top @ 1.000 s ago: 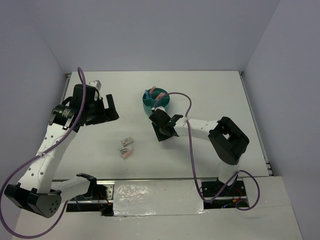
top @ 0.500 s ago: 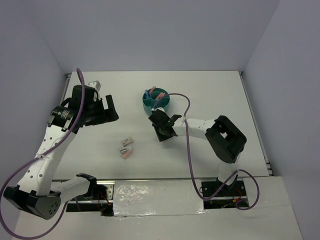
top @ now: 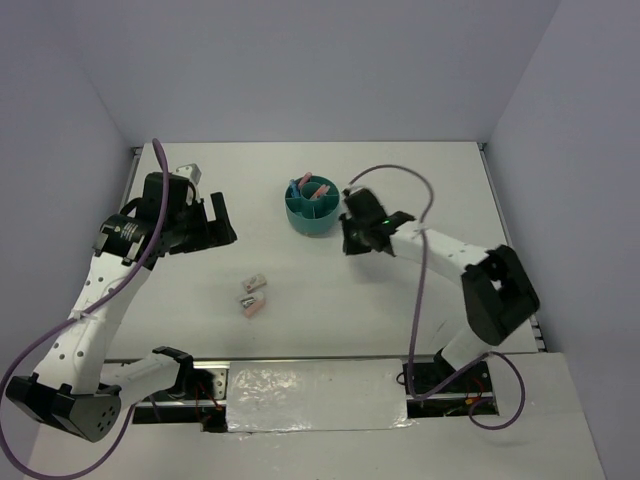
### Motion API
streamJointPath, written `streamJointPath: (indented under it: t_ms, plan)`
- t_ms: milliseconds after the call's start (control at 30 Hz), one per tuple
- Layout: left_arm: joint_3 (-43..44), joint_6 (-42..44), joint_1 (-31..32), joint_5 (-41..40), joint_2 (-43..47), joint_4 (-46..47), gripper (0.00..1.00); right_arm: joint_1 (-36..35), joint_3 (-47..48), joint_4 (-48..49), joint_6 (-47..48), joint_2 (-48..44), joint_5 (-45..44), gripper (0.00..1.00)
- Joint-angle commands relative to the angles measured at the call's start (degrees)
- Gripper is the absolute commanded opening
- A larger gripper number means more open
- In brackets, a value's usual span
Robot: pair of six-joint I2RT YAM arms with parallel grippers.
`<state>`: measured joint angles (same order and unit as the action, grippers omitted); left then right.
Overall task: Sort the stationery into containers
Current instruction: Pick up the stationery from the center of the board, then place the stationery in the storage box.
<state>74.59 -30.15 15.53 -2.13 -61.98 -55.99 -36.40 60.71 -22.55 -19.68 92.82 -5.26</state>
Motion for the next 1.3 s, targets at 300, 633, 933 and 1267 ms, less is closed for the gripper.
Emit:
streamJointPath:
  t_ms: [300, 633, 933, 1267]
  plan:
    - [1.61, 2.11, -0.32, 3.71, 1.68, 2.02, 0.99, 19.53, 29.09, -1.7, 12.82, 11.67, 21.05, 0.13]
    - [2.58, 3.87, -0.32, 3.1, 1.59, 1.85, 0.99, 19.7, 49.67, -9.88, 15.47, 26.36, 28.63, 0.18]
    - [2.93, 5.01, -0.33, 2.48, 0.28, 2.46, 0.99, 18.83, 48.89, -9.62, 15.72, 27.59, 32.41, 0.23]
    - [3.81, 6.6, -0.32, 2.39, -1.83, 2.73, 0.99, 17.77, 51.08, -11.29, 16.08, 30.05, 32.15, 0.28]
